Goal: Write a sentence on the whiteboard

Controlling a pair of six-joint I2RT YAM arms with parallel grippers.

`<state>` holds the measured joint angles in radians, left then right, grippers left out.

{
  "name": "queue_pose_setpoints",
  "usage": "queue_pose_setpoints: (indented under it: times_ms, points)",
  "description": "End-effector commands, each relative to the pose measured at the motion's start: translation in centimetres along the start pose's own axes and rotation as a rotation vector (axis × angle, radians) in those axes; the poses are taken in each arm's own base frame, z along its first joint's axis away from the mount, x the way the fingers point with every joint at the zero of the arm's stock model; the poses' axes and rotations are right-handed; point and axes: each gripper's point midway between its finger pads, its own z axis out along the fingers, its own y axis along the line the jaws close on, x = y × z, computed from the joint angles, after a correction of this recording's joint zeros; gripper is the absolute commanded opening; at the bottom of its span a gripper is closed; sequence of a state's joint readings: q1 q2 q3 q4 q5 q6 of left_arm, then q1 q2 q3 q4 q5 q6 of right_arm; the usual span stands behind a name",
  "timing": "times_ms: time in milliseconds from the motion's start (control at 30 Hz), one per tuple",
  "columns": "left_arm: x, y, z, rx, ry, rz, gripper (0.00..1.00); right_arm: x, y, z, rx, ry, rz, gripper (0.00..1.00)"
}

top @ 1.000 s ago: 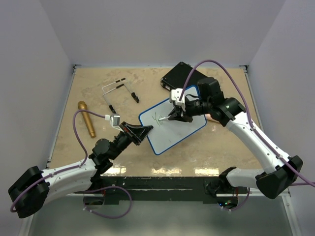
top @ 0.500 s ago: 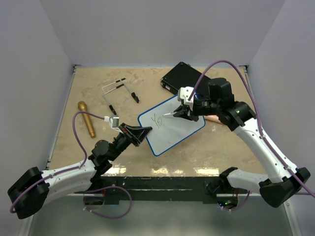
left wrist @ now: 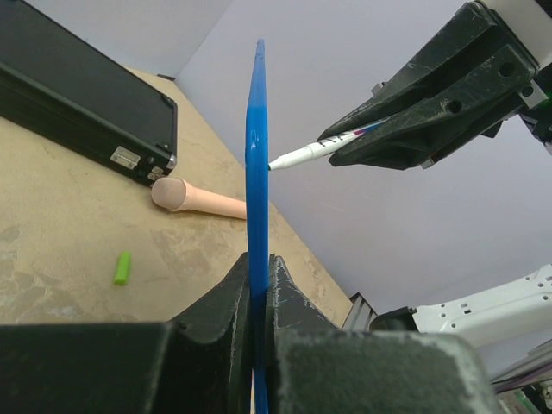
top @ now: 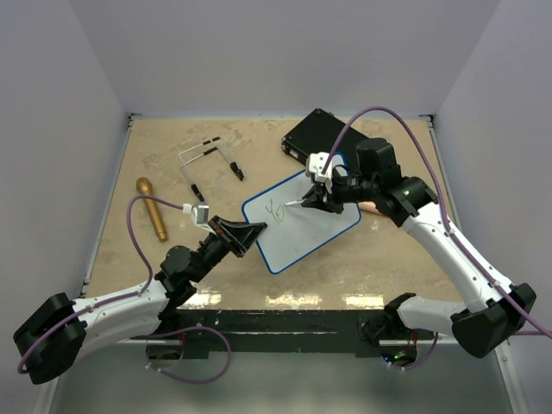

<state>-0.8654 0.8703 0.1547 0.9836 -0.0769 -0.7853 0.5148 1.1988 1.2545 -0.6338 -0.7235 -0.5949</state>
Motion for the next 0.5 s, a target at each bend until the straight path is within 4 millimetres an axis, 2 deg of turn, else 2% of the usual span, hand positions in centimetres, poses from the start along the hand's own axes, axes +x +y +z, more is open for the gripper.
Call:
queue_pose_setpoints:
  times_ms: [0,467]
  points:
    - [-4.9,-5.1,0.2,0.186,-0.172,-0.046,0.0,-0.2,-0.5,0.2,0.016,-0.016,-0.002,0.0]
    - [-5.4,-5.2,0.3,0.178,-0.19,-0.039,0.0,1.8,0.8,-0.3,-0.01,0.045,-0.012,0.0]
